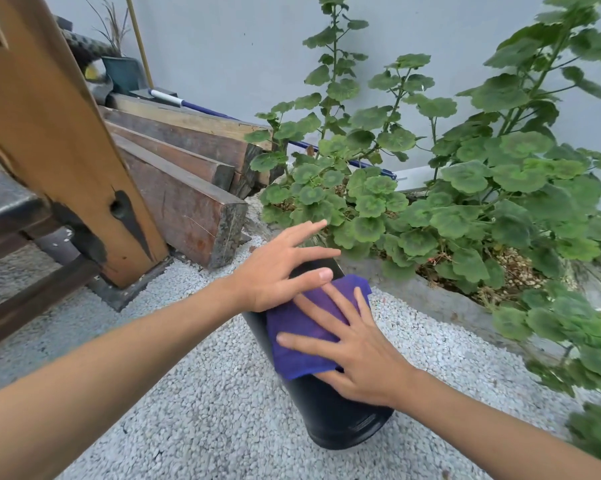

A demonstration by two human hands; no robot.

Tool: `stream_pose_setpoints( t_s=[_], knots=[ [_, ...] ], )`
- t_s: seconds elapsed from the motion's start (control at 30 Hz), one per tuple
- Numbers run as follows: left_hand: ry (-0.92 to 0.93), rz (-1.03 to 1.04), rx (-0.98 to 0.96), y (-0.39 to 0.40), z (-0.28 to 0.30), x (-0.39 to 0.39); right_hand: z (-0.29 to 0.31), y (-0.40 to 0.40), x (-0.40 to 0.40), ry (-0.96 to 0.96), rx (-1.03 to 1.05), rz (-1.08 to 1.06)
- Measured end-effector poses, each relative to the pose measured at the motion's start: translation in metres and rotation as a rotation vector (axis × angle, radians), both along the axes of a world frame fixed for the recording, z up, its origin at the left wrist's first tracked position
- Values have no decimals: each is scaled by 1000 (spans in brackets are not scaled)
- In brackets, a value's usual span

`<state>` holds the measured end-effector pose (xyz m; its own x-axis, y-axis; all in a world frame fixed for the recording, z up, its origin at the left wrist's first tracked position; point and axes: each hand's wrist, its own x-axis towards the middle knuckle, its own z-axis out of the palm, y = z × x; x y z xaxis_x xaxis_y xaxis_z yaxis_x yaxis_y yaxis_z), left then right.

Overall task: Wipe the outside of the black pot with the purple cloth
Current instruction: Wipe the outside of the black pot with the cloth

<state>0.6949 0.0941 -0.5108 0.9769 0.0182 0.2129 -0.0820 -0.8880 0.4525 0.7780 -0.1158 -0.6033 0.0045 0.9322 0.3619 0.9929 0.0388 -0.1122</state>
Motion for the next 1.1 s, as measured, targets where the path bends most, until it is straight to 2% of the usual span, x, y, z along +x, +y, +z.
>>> stream_pose_setpoints(
  t_s=[0.17,0.43,0.7,0.83,0.93,1.03,1.1],
  knots=[
    [56,78,-14,1,-2,-3,-14,-17,-5,-157,-65,137],
    [108,149,91,-6,0,-1,-22,-48,-15,-130,-141,247],
    [190,262,118,-16,2,13,-18,-65,-22,-98,-199,212],
    [198,308,69,-26,7,25,-18,-67,-29,-88,-206,184],
    [177,337,198,-34,7,32,-17,-67,-31,-106,-200,165],
    [139,351,317,-41,6,35,-14,-69,-30,-13,-113,112],
    [112,335,371,-46,6,36,-11,-66,-35,218,10,-2]
  ],
)
